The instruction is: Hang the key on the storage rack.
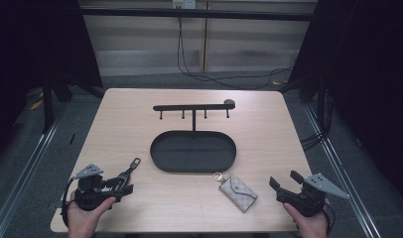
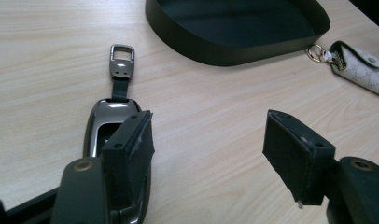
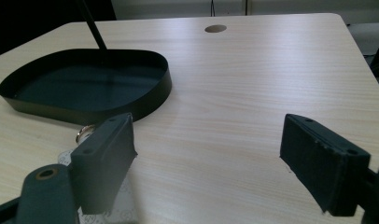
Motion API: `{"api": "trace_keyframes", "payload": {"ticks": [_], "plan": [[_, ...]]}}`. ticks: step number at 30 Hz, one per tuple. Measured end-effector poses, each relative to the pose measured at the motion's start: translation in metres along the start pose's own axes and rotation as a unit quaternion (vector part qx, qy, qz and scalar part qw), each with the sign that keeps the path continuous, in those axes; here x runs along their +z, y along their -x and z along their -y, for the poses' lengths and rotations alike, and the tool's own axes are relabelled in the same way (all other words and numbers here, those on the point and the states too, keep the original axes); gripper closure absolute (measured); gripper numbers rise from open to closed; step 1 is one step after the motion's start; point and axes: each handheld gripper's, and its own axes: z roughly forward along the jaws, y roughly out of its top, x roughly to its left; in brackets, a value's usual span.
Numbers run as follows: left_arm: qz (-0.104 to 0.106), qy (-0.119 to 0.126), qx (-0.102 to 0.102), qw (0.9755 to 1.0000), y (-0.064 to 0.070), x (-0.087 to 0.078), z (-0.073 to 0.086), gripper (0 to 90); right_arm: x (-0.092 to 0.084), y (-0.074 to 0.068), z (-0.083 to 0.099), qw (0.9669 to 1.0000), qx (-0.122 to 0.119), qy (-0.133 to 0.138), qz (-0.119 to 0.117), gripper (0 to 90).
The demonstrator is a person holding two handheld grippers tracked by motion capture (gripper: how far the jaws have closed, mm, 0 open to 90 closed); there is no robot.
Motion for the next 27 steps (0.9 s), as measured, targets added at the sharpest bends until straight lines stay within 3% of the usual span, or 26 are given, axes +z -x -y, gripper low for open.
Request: {"api": "trace_keyframes", "payload": {"ticks": [4,7,18,21,25,27], "plan": [[0.0,-0.001,0.0,1.0,-0.001,0.0,0.0,34.2,-0.001,-0.001,-0.001,1.0,0.002,-0.005,-0.001,16.9],[0.002,-0.006,0.0,1.0,0.0,0.001,0.0,34.4,0.001,0.001,-0.001,0.9995,0.012,-0.026,-0.008,15.5],[0.002,-0.015,0.013,0.9998,0.01,0.0,-0.006,39.3,0.002,-0.003,-0.001,0.9991,0.002,-0.037,-0.02,16.3],[0.017,-0.017,0.022,0.9995,0.012,0.001,-0.011,39.5,0.003,-0.003,-0.001,0.9988,0.007,-0.043,-0.023,17.7],[0.016,-0.02,0.021,0.9995,0.011,0.0,-0.018,39.8,0.004,-0.002,0.0,0.9986,0.007,-0.048,-0.021,17.7],[0.005,-0.026,0.03,0.9992,0.012,-0.001,-0.022,39.9,0.004,-0.002,0.0,0.9985,0.008,-0.049,-0.023,17.6]]}}
